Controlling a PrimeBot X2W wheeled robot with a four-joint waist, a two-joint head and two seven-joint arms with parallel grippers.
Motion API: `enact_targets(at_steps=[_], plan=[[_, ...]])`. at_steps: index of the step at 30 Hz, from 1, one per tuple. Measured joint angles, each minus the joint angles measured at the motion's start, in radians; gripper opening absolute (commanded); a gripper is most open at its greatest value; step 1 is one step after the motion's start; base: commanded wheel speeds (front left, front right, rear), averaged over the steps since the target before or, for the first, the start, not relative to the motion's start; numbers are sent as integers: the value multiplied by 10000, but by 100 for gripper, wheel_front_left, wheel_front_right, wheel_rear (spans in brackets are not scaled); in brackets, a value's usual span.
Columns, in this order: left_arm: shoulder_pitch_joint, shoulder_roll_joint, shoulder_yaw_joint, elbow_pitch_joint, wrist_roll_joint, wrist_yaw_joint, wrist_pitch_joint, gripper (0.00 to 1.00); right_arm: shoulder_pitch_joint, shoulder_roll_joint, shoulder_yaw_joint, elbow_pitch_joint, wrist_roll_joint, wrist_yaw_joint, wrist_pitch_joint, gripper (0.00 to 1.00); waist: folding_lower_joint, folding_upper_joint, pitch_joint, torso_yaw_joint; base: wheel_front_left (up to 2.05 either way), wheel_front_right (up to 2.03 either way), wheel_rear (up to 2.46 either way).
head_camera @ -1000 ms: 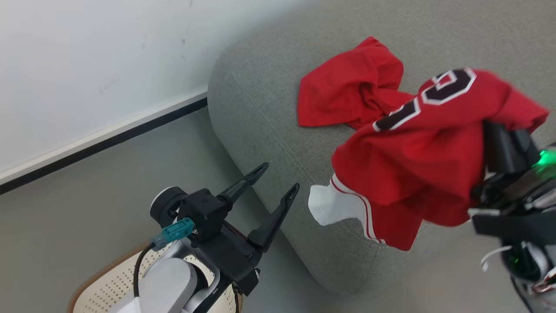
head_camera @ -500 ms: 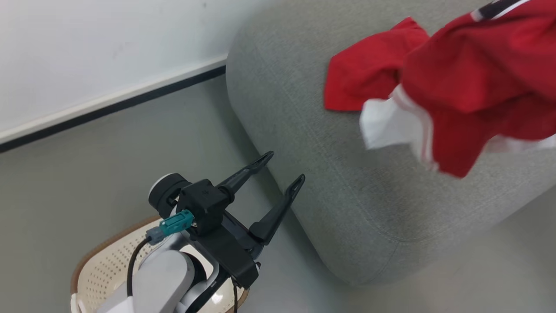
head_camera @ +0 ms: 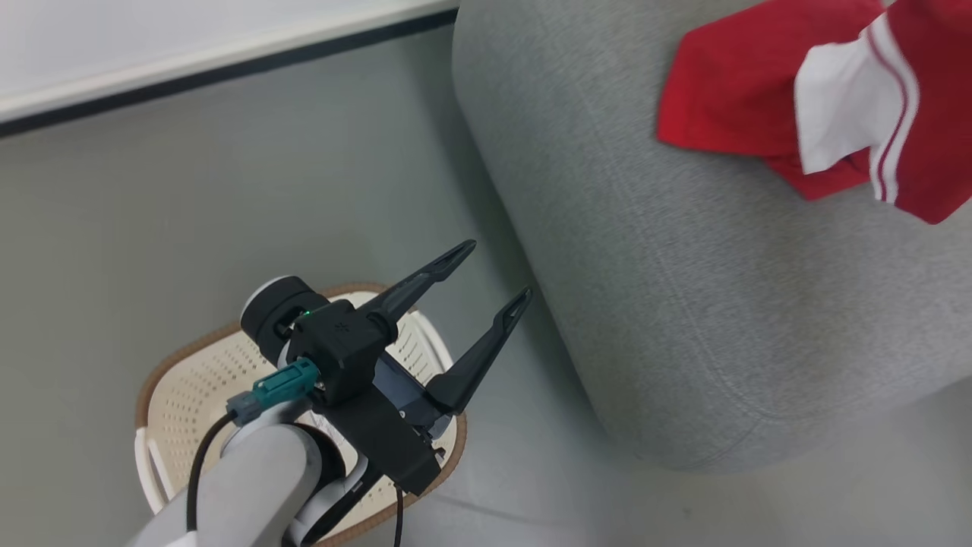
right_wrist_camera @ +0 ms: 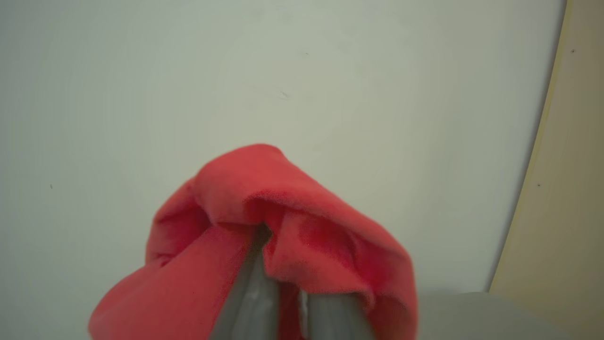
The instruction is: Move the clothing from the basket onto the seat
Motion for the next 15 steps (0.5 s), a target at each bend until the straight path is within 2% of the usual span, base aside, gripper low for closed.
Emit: enact_targets(at_steps=[6,11,15], plan=[[-209,161,111,-128,31,-6,2,100,-520,-209,-307,930,-376,-711,165,0,1,0,688,451,0,0,0],[-417,219,217,-63,27,-84,-10,100,-689,29,165,1764,-761,-1197,410,0,1,0,1150,887,0,0,0],[-496,234,291,171,-4,-98,-102,100,-813,499,740,2598,-959,-1254,794,0,1,0,1389,1237,0,0,0]])
